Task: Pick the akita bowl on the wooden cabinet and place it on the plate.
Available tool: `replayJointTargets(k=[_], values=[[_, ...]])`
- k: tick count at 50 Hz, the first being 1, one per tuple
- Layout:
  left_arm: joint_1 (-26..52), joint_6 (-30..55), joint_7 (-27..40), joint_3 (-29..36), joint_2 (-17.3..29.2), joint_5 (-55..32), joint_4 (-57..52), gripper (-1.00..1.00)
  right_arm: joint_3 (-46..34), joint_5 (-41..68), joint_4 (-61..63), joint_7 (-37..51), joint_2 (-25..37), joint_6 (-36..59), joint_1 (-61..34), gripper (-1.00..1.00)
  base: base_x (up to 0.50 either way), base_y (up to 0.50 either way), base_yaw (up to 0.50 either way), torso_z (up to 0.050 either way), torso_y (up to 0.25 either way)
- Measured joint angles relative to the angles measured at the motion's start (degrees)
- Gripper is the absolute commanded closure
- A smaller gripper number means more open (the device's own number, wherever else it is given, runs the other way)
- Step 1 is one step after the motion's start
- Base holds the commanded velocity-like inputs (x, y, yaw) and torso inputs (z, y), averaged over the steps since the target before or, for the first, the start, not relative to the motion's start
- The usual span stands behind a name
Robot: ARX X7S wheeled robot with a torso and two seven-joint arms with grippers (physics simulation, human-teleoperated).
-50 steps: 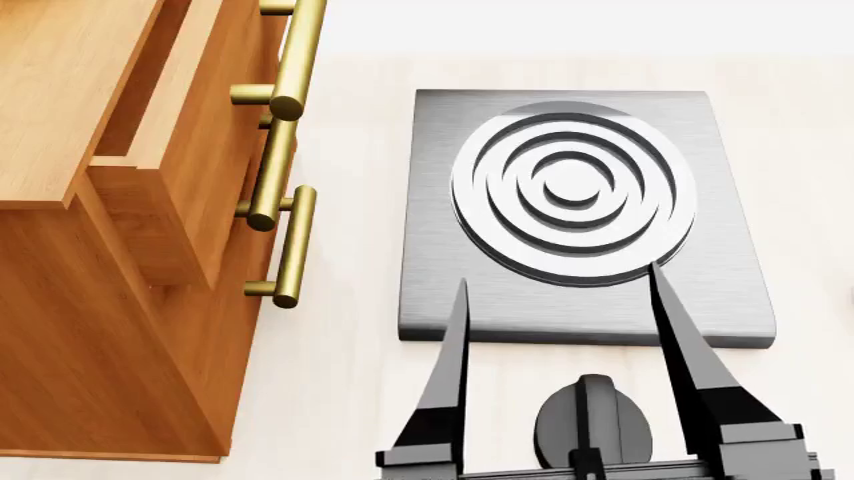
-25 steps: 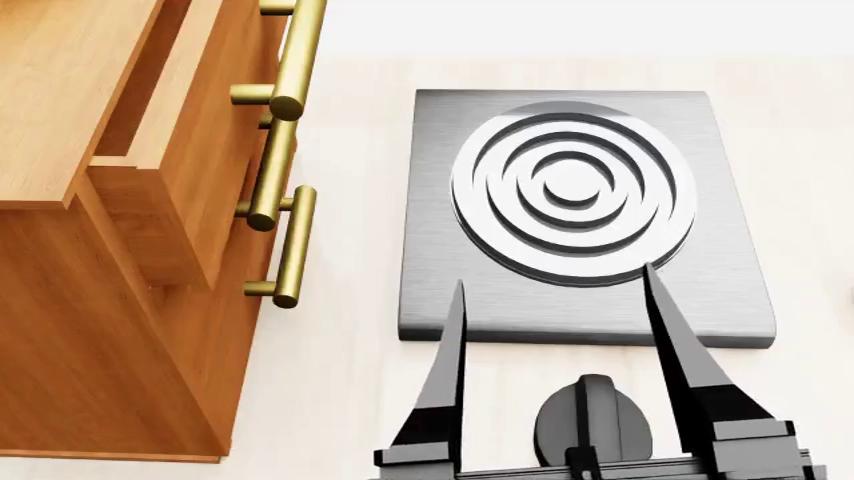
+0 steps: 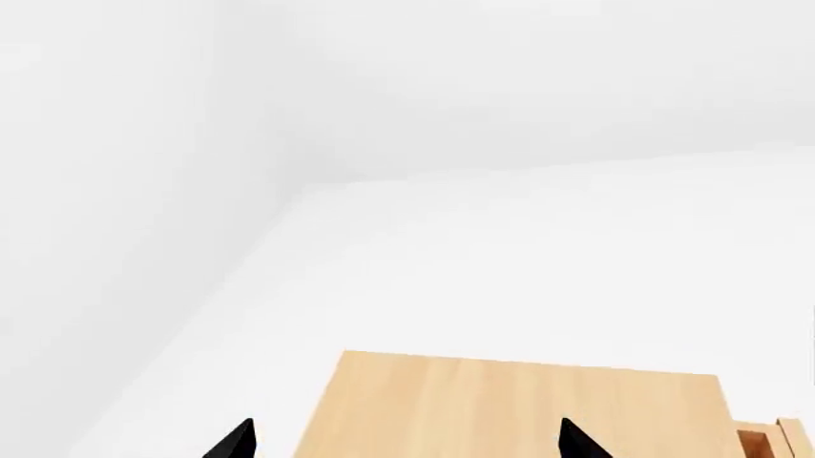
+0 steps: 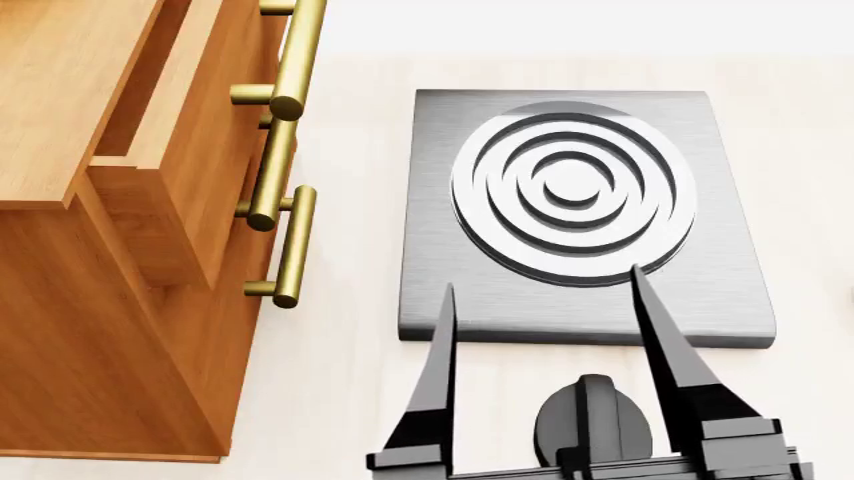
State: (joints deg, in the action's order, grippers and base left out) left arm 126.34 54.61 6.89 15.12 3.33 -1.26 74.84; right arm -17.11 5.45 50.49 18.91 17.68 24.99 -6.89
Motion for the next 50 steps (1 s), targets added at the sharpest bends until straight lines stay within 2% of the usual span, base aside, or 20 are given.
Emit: replayJointTargets(k=[31, 50], values=[[6.84, 17.56, -11.33, 8.49, -0.31, 2.44, 0.14, -1.00, -0.97, 0.58, -0.82, 0.54, 0.57, -1.01, -0.05, -1.00, 0.00, 0.00, 0.00, 0.000, 0.000], [8.41, 22.88, -21.69, -1.46, -2.27, 19.96, -2.17, -1.00, -1.12, 1.32, -1.37, 0.85, 0.79, -1.39, -0.22, -1.00, 0.00, 0.00, 0.00, 0.000, 0.000]])
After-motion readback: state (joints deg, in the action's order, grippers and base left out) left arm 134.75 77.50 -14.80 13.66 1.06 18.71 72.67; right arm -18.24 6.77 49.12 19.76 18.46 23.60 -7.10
